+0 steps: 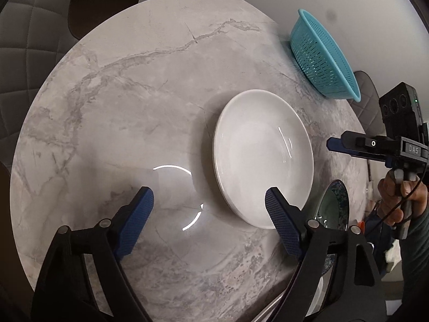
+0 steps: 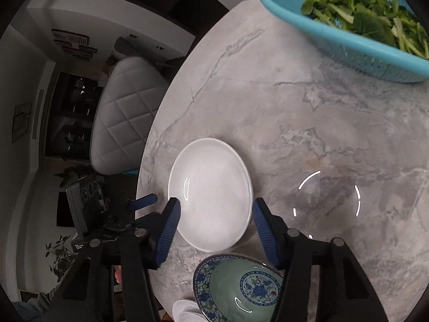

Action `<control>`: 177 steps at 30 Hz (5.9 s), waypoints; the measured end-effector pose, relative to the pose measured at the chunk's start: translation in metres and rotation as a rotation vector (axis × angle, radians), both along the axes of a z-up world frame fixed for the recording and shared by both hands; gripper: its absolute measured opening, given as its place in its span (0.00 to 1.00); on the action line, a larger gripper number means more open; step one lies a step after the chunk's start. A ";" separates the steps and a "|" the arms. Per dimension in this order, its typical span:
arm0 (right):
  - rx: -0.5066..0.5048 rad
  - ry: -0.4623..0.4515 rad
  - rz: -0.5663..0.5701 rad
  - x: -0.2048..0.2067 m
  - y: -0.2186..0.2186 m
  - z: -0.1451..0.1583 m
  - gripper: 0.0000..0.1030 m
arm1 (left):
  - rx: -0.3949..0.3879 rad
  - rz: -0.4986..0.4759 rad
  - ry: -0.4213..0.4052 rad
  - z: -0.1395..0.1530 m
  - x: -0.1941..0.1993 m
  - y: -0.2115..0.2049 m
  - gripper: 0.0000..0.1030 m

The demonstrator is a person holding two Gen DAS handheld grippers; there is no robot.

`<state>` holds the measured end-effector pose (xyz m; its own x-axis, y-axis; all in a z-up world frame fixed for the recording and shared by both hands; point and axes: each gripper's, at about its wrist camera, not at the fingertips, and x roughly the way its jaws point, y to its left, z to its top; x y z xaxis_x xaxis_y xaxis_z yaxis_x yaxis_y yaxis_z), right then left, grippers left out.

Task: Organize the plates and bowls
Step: 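Close the left gripper on the deep plate's rim while the right gripper grips the opposite rim, then lift the white deep plate with both grippers and carry it over the plate stack, then lower the deep plate onto the stacked plates and open both grippers, then move both tools to the blue-patterned green bowl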

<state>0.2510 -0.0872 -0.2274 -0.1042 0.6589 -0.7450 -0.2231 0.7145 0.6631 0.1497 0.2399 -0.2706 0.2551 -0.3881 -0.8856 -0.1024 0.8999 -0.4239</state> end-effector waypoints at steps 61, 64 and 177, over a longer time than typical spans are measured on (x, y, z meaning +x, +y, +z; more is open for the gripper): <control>-0.172 0.070 0.066 0.010 0.021 -0.044 0.09 | -0.019 -0.065 0.111 -0.015 0.049 -0.027 0.07; -0.162 0.056 0.067 0.012 0.024 -0.034 0.09 | -0.019 -0.065 0.104 -0.005 0.051 -0.023 0.07; -0.270 -0.025 -0.162 -0.318 -0.066 -0.007 0.50 | 0.175 -0.460 -0.059 0.036 -0.228 -0.191 0.90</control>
<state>-0.0669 -0.1528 -0.2346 0.0064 0.4432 -0.8964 -0.1059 0.8917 0.4401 -0.0785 0.0487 -0.2347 0.1439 -0.3193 -0.9367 0.3417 0.9043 -0.2558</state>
